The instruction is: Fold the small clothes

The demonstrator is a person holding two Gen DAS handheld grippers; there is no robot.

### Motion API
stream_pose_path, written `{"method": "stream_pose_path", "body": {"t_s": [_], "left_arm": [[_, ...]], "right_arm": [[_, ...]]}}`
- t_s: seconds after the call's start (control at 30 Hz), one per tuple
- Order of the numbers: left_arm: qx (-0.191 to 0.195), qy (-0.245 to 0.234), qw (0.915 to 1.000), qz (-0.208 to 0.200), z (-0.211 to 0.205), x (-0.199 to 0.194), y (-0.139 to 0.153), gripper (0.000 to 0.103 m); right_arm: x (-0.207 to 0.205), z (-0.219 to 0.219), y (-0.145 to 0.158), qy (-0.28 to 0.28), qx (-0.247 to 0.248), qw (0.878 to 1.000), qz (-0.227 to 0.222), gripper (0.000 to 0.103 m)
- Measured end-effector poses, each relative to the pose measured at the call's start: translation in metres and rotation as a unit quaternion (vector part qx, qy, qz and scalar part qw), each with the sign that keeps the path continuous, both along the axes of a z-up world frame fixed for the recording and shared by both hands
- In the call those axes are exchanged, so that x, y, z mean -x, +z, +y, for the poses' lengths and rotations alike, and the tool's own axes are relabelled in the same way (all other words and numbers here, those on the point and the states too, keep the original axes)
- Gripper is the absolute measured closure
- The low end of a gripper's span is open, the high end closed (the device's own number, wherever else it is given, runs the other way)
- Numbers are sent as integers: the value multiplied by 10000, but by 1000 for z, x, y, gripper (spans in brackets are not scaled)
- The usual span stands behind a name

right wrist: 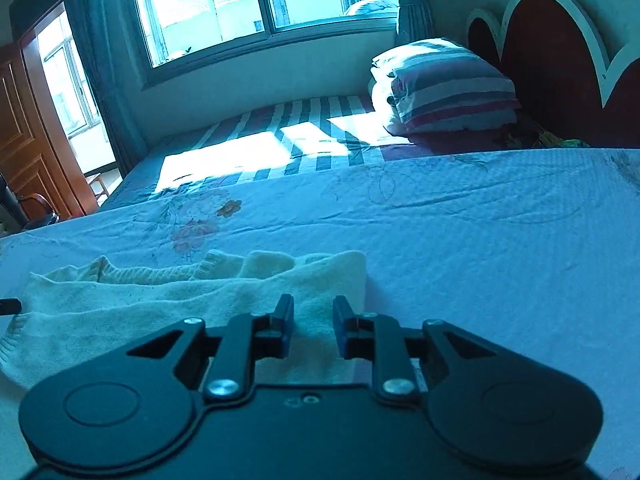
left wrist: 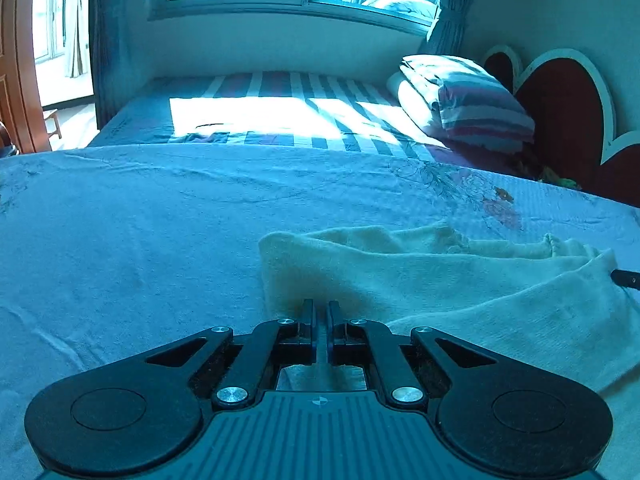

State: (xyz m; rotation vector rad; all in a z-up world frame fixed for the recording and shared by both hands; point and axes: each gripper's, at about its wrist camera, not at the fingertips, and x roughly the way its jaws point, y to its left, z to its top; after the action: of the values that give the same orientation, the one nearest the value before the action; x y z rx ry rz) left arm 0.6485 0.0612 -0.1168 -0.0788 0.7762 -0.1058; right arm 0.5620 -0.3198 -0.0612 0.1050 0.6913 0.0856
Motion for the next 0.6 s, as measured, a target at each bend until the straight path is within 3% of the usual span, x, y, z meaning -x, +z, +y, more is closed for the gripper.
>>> {"method": "stream_pose_path", "body": {"t_s": [0.03,0.1,0.13,0.2,0.23,0.27,0.33,0.47,0.53,0.57,0.6], "left_arm": [[23,100,9999,27,0,0,7,99],[238,-13,9987,-460,0,16,21,98],[237,-127,9985,-470,-3,19,23,98],[-80,-445,9988,-195,-15,18,12,98],[-354,-563,9977,-109,-21,18,4,95],[-564,-593,9961,-338,-26,23,2,92],[-813,-593,9944,-311,-32,27,9,91],[-897,-439,9937,-501,-37,51,27,87],[-934,-325,9937,-528,-38,66,32,60],[-938,-291,9935,-583,-39,73,35,35],[-940,-270,9930,-663,-40,80,37,26]], "right_arm": [[-11,-6,-7,-9,50,9999,101,85],[-18,-6,-2,-31,66,9996,289,83],[-16,-4,3,13,75,9996,255,80],[-2,-1,9,161,78,9998,-63,72],[0,0,7,248,75,9997,-37,74],[-2,3,-1,318,186,9991,226,74],[1,6,-6,333,365,9985,226,74],[23,5,11,263,153,9995,-18,75],[41,4,17,272,75,9996,-100,73],[51,2,19,267,17,9996,-120,74],[58,1,19,253,-2,9996,-105,73]]}}
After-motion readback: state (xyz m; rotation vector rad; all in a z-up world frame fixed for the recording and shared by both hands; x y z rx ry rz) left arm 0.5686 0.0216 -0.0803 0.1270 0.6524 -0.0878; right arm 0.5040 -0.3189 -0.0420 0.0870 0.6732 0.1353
